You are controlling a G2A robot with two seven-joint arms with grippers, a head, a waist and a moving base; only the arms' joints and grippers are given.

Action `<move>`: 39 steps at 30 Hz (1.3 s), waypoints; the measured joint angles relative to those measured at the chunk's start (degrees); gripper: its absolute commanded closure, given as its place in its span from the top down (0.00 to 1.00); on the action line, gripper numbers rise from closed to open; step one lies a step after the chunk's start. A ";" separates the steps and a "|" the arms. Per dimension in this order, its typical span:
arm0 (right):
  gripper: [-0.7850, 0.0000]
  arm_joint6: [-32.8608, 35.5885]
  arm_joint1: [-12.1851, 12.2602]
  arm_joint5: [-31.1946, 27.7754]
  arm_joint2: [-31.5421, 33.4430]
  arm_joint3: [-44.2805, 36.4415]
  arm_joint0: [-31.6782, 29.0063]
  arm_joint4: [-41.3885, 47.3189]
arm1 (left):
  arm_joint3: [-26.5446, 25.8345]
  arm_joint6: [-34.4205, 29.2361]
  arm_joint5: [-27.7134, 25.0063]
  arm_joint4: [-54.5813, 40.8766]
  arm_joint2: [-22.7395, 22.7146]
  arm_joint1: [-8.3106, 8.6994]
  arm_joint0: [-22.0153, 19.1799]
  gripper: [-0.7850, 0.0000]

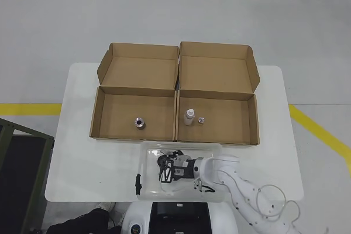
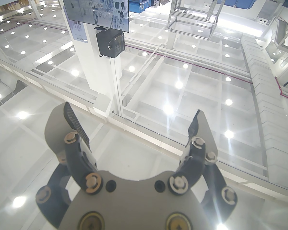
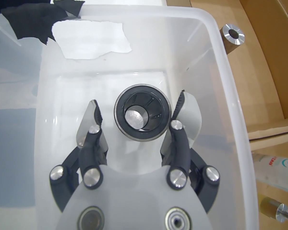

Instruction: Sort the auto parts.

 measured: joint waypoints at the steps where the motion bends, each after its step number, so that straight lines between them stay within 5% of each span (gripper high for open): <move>1: 0.47 -0.01 -0.01 0.07 -0.10 0.18 0.14 0.10 | 0.00 0.00 0.00 0.00 0.00 0.00 0.00 1.00; 10: 0.00 -0.24 0.10 0.05 -0.17 0.73 0.69 2.26 | 0.00 0.00 0.00 0.00 0.00 0.00 0.00 1.00; 39: 0.00 -2.23 2.62 0.51 9.66 -17.04 -5.70 19.22 | 0.00 0.00 0.00 0.00 0.00 0.00 0.00 1.00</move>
